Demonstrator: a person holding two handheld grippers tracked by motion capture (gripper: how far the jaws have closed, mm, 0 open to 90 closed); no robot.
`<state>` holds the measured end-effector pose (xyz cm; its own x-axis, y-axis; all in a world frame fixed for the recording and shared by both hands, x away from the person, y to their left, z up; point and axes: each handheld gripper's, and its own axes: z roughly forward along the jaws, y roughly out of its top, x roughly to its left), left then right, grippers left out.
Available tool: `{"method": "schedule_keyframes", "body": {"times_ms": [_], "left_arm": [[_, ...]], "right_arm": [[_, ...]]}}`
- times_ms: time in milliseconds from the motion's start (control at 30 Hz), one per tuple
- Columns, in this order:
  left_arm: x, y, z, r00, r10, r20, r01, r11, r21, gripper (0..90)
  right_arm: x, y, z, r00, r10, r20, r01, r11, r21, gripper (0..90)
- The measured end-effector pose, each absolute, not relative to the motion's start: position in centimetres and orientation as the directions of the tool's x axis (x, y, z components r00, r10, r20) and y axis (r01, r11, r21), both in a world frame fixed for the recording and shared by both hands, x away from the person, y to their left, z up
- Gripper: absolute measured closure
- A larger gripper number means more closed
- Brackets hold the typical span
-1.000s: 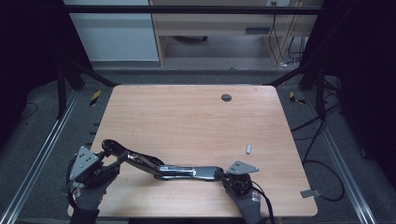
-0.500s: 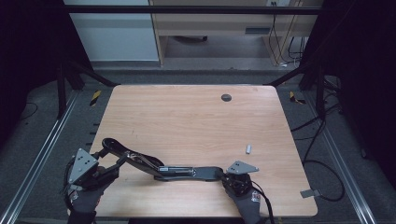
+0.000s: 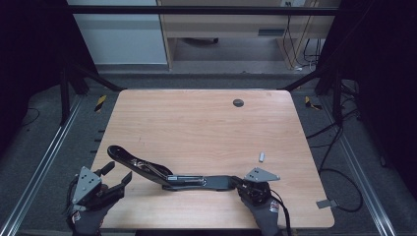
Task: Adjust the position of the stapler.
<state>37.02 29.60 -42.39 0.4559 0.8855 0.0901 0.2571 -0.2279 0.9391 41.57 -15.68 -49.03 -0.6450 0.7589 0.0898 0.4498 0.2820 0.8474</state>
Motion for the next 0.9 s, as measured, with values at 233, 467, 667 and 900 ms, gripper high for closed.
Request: {"method": "schedule_keyframes", "body": {"times_ms": [233,467,667,900], "left_arm": [[36.5,29.4,-44.0,0.455,0.885,0.096,0.286,-0.248,0.926,29.3],[36.5,29.6,-45.2,0.454,0.887,0.091,0.315,-0.255,0.914,28.2],[36.7,29.5,-46.0,0.451,0.887,0.097,0.329,-0.266,0.906,27.9],[37.0,29.4,-47.1,0.452,0.887,0.092,0.349,-0.271,0.897,27.7]], "right_arm": [[41.6,-17.0,-48.3,-0.617,0.783,0.073,0.442,0.268,0.856,74.9],[42.0,-18.9,-47.3,-0.575,0.815,0.071,0.449,0.242,0.86,68.5],[42.3,-20.3,-46.5,-0.539,0.841,0.055,0.449,0.232,0.863,62.7],[42.8,-21.5,-45.2,-0.495,0.868,0.034,0.468,0.233,0.852,60.8]]}}
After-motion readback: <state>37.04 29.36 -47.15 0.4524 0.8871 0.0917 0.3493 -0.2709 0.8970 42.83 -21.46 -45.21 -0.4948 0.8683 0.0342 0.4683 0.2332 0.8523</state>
